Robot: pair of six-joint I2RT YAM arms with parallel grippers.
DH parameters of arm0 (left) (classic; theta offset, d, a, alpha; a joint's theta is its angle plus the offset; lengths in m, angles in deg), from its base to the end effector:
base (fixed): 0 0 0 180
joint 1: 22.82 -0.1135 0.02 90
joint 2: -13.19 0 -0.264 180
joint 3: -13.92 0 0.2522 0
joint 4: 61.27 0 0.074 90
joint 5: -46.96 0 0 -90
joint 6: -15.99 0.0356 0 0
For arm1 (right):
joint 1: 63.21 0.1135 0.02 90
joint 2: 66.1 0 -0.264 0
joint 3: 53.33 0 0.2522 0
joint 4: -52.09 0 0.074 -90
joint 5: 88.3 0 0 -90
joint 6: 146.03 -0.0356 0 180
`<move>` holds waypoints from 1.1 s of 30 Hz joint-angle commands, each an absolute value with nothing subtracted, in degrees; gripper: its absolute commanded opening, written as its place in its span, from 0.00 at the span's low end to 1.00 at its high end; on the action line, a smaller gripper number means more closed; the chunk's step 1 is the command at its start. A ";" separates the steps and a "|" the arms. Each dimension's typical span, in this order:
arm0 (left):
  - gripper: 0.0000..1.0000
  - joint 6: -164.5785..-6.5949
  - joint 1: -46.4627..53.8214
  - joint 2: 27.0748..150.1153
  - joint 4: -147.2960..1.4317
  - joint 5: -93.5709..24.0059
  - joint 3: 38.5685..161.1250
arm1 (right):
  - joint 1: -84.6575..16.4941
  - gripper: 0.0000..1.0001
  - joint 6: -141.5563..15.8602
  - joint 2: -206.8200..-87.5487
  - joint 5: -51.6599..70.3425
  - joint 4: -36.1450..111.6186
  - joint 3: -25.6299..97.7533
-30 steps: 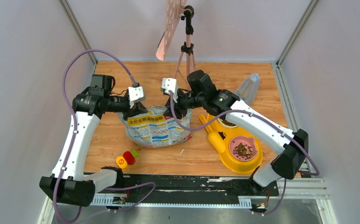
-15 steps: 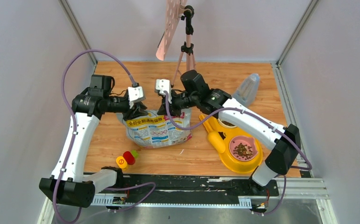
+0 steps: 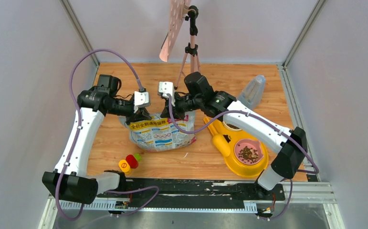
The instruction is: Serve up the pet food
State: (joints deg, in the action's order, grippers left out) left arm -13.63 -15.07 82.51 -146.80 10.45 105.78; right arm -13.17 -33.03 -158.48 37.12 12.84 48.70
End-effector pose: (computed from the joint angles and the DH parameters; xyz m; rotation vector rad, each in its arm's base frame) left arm 0.1972 -0.0557 0.3724 1.4637 1.6858 -0.7652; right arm 0.2213 0.2962 0.3687 -1.5474 1.4405 0.9282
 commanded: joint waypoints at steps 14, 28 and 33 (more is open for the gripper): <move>0.08 -18.01 -14.91 80.94 -144.01 9.65 108.69 | -11.81 0.26 -36.40 -162.79 39.60 17.16 53.59; 0.15 -15.54 -15.08 79.81 -146.77 -2.51 105.79 | -11.99 0.00 -33.21 -158.47 34.03 20.57 49.50; 0.00 -18.94 -15.09 78.97 -143.03 -4.14 105.46 | -12.18 0.42 -30.42 -161.20 33.30 10.34 54.33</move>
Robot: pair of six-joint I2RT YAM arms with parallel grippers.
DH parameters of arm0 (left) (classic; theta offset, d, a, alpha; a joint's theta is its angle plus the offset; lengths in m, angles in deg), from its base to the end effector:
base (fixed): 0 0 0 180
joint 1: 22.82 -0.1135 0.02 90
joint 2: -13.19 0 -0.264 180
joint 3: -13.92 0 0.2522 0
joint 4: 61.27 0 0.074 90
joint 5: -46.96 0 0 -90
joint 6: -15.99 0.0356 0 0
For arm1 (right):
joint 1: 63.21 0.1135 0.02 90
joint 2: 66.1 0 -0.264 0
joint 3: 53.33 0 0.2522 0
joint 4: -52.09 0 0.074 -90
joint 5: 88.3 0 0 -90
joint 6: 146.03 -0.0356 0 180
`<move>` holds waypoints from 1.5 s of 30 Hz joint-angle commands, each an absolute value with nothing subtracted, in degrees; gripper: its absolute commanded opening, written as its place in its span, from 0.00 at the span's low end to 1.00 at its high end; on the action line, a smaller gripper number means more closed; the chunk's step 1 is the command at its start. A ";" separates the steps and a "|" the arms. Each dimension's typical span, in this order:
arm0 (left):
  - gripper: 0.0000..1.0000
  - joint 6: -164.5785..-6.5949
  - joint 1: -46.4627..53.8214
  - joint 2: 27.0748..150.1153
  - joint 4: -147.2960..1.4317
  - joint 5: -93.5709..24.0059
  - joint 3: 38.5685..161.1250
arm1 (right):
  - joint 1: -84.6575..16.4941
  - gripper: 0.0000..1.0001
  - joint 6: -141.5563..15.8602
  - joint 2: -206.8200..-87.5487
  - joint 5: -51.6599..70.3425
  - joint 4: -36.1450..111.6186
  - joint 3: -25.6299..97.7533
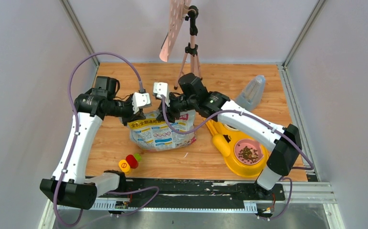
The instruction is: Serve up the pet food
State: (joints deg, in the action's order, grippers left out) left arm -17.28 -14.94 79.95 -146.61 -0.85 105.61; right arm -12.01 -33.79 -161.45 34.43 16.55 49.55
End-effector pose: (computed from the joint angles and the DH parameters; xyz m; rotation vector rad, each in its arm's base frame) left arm 0.1890 -0.0503 0.3751 1.4424 1.8381 -0.5626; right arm 0.2271 0.3132 0.3606 -1.5255 1.4363 0.8966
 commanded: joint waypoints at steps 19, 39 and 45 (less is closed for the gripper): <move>0.00 -22.97 -15.15 77.18 -143.59 -7.37 105.74 | -28.42 0.15 -23.83 -158.10 43.06 -12.24 61.42; 0.46 -41.06 -6.48 78.58 -119.80 5.00 99.79 | -24.10 0.37 -24.91 -155.66 42.73 -5.85 56.48; 0.23 -40.71 -4.99 80.41 -116.78 4.05 99.42 | -20.45 0.28 -25.01 -158.30 40.66 -5.22 58.18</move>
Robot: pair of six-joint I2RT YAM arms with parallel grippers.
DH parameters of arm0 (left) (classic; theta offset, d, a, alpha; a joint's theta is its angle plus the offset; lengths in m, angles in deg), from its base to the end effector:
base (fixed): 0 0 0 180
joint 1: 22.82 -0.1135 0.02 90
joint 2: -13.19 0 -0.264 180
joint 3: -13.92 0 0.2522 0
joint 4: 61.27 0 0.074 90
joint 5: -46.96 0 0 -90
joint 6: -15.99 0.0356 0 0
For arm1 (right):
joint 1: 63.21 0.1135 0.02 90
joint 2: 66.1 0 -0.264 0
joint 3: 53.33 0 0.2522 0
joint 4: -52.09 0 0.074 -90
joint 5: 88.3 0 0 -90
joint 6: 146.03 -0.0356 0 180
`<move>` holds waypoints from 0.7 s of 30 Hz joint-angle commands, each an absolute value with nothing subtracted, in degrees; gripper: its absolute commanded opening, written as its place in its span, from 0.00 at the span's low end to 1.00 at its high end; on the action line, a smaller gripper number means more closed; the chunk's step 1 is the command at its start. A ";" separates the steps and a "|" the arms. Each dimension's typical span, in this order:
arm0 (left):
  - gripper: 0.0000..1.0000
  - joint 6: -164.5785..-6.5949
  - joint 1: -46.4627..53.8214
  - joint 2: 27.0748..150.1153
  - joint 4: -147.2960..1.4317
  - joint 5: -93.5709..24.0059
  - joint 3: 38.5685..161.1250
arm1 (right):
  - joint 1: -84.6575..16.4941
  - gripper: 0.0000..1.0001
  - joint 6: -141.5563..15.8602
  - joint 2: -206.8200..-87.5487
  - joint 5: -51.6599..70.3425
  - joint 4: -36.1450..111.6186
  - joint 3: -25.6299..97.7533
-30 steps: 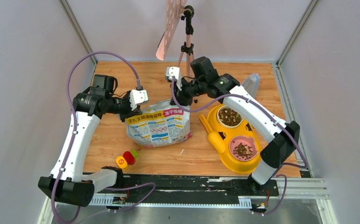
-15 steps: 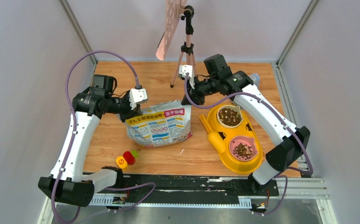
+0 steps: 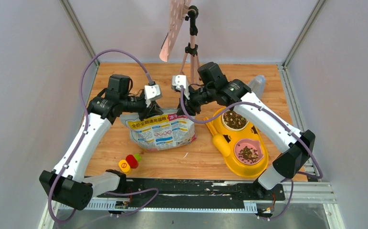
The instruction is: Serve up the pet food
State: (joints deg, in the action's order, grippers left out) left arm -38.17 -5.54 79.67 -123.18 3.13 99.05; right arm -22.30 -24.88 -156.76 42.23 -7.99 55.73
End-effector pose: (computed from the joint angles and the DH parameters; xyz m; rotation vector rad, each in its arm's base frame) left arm 0.2076 -0.0915 0.3686 1.2962 1.7204 -0.7435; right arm 0.2402 0.2387 0.3899 -1.5967 1.5727 0.8978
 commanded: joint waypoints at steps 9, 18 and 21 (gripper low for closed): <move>0.05 -43.49 -4.90 80.01 -116.31 7.27 99.63 | -20.41 0.00 -24.19 -157.83 39.06 -5.45 58.65; 0.00 -48.86 -4.71 81.78 -111.82 9.99 99.90 | -18.95 0.32 -28.46 -162.55 41.57 -2.51 60.33; 0.00 -47.50 -4.70 81.67 -114.41 10.10 101.13 | -18.65 0.03 -29.93 -163.97 41.30 -1.35 61.63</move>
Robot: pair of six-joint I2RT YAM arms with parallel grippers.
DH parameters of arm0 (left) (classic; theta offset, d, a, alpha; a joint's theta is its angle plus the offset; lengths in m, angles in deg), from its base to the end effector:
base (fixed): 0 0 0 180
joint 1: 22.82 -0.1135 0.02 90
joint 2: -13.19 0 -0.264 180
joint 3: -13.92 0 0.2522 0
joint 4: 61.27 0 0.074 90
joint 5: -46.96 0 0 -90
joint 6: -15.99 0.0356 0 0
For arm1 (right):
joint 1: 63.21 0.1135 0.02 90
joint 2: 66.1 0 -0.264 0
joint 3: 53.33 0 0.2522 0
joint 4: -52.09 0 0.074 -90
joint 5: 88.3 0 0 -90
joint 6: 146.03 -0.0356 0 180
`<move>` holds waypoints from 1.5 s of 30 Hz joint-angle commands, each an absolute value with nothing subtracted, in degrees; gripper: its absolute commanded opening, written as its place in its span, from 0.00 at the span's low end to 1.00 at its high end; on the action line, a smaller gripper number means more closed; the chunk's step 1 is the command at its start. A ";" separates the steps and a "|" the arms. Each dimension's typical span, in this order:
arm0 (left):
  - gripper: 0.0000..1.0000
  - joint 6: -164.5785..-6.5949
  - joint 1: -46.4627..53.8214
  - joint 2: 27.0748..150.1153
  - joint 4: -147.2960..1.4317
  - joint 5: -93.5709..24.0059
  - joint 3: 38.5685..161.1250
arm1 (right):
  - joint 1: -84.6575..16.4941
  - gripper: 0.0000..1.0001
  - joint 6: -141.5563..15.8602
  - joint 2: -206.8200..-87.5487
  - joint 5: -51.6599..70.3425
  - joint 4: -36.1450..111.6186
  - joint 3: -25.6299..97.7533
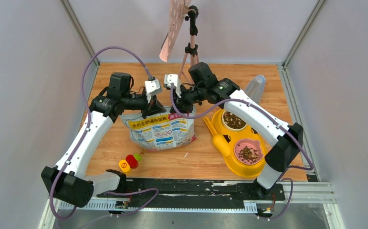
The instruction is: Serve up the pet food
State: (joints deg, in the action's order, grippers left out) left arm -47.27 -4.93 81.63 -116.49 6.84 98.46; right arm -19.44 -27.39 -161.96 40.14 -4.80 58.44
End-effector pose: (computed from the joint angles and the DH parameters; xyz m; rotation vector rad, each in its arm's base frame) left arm 0.2205 -0.0998 0.3678 1.2006 1.7281 -0.8772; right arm 0.2493 0.2695 0.3784 -1.6009 1.5877 0.9032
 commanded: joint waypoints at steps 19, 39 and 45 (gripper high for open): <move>0.01 -35.47 -4.71 80.10 -129.07 6.06 103.13 | -18.85 0.00 -34.08 -164.75 46.96 1.44 62.55; 0.00 -32.20 -4.98 79.05 -130.36 0.54 103.33 | -24.76 0.19 -23.28 -155.99 37.04 -10.31 58.48; 0.00 -31.52 -4.98 78.77 -131.47 0.19 103.60 | -30.91 0.02 -21.86 -155.07 42.77 -15.83 61.11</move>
